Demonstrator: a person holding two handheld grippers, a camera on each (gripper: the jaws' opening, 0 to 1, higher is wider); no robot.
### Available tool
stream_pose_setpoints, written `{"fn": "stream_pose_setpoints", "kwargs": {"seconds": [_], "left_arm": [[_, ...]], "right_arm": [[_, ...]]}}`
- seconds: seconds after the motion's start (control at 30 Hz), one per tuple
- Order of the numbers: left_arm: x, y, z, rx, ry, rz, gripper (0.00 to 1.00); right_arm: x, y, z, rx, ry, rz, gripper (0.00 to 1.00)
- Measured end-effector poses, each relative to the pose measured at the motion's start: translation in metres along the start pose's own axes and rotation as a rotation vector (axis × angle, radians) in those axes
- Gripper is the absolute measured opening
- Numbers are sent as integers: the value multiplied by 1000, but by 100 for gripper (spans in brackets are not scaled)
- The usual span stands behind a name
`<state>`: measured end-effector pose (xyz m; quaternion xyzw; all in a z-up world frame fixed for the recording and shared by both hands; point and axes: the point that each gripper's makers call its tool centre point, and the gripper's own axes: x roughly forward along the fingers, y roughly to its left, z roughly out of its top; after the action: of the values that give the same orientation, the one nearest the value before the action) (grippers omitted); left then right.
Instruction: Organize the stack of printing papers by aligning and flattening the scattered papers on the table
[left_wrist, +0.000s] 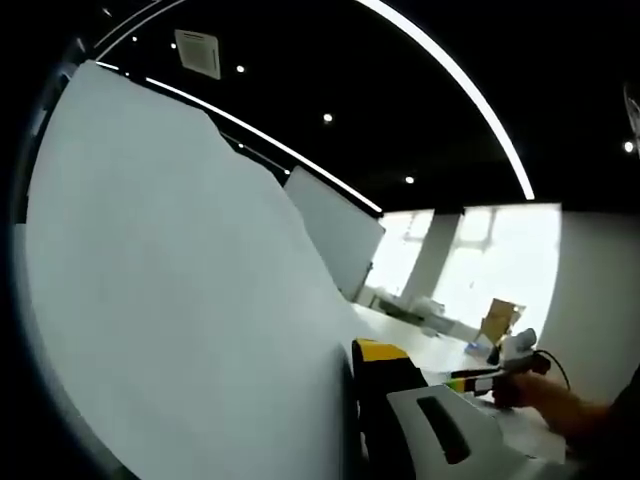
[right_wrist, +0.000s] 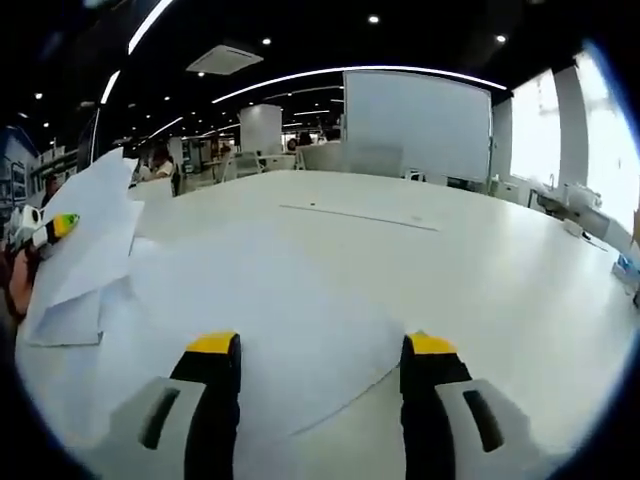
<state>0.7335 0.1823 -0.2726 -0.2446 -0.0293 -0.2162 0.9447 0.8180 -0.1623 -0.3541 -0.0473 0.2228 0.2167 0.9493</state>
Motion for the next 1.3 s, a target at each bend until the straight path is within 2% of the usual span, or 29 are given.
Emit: {"fn": "stream_pose_setpoints", "kwargs": {"seconds": [0.27, 0.9, 1.3], "left_arm": [[0, 0, 0, -3, -1, 0, 11], [-2, 1, 2, -8, -5, 0, 11], [-2, 2, 2, -10, -5, 1, 11]], "right_arm": [[0, -10, 1, 14, -9, -12, 28], [-5, 2, 7, 10, -46, 31, 2], [-8, 12, 9, 21, -56, 57, 0]]}}
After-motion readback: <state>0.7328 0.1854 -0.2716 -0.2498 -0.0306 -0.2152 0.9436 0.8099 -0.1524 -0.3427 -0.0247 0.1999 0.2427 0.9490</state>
